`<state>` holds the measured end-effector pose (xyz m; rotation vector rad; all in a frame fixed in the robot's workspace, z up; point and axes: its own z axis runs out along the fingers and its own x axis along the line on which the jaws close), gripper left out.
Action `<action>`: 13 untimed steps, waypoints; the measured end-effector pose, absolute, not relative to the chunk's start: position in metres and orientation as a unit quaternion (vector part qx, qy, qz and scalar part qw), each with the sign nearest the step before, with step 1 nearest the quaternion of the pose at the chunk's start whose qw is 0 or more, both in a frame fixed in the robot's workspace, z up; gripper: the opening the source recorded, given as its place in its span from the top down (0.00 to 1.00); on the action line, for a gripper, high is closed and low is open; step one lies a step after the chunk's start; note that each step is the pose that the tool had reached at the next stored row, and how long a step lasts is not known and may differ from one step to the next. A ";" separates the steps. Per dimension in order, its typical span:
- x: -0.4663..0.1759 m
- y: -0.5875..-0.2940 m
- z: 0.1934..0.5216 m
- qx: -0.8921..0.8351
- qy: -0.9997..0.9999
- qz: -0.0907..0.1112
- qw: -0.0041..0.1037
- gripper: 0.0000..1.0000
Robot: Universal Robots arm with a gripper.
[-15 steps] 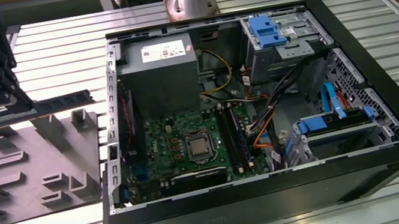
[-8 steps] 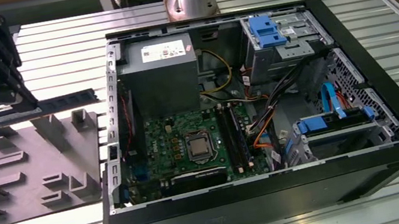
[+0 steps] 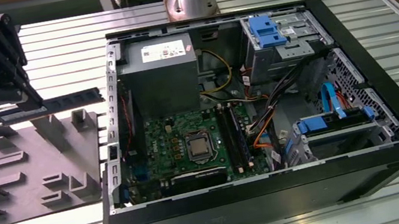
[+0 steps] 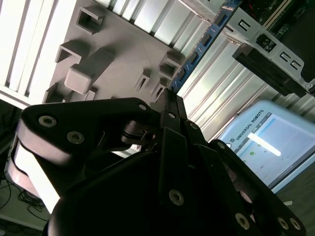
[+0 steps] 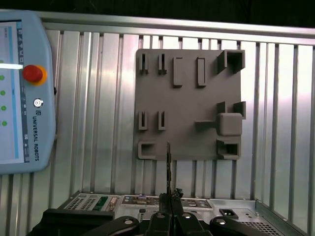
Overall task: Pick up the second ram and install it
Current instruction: 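Pick up the second ram and move it above second insertion slot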
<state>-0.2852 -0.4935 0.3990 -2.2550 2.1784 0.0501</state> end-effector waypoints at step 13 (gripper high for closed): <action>-0.274 -0.493 0.399 -0.719 0.695 0.016 0.003 0.89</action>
